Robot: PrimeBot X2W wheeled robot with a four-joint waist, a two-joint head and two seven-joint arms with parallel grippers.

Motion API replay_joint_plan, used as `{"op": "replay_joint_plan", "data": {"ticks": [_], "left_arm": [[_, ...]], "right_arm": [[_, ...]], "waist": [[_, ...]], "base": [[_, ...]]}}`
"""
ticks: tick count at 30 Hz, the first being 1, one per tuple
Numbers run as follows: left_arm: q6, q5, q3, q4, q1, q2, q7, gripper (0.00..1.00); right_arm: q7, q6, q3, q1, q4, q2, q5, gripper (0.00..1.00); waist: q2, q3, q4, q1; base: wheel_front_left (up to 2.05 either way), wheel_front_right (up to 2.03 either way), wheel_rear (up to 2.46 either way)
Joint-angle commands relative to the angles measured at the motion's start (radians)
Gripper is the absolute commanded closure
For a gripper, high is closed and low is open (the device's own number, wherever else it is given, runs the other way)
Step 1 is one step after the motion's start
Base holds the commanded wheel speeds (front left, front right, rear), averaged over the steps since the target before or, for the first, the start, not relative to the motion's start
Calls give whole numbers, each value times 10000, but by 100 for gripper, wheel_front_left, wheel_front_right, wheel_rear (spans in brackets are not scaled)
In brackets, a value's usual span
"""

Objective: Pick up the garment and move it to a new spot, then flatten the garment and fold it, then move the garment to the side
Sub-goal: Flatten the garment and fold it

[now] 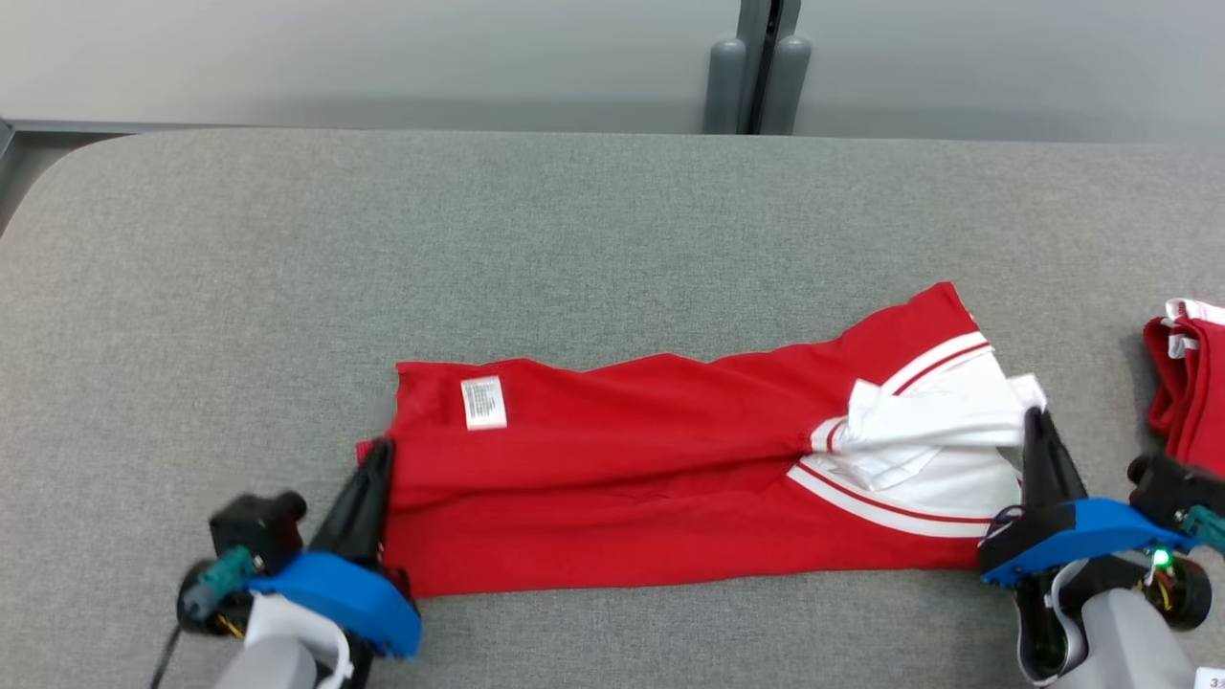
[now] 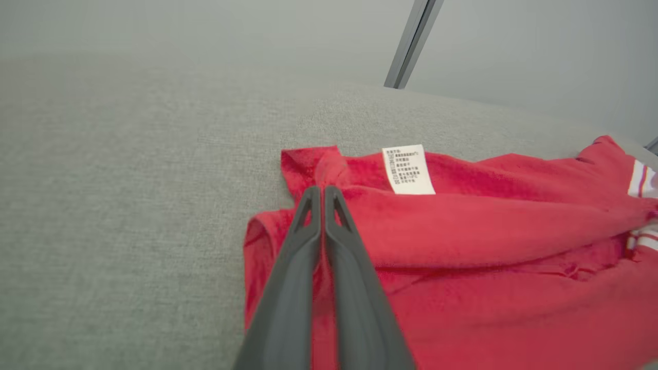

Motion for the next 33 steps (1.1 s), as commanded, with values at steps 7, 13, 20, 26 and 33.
{"op": "replay_joint_plan", "data": {"ticks": [7, 13, 20, 26, 33], "left_arm": [[14, 258, 636, 232, 858, -408, -6, 0], [14, 905, 1345, 355, 937, -721, -8, 0], [14, 1252, 1593, 268, 1019, -863, -8, 0], [14, 1280, 1571, 228, 1042, -852, -8, 0], [14, 1301, 1723, 229, 1165, -852, -8, 0]], "right_arm": [[-48, 5, 513, 266, 257, -49, 819, 0], [-42, 5, 285, 7, 755, -44, 476, 0], [-22, 5, -216, -475, 2249, -30, -222, 0], [48, 19, 777, -1002, 3634, 102, 393, 0], [43, 16, 1733, -1085, 3912, 59, 1020, 100]], "waist": [[1, -179, 153, 2], [1, -260, 409, 2], [1, -283, 756, 2], [1, -237, 991, 2], [1, -355, 817, 2]], "base": [[0, 0, 0], [0, 0, 0], [0, 0, 0], [0, 0, 0], [0, 0, 0]]}}
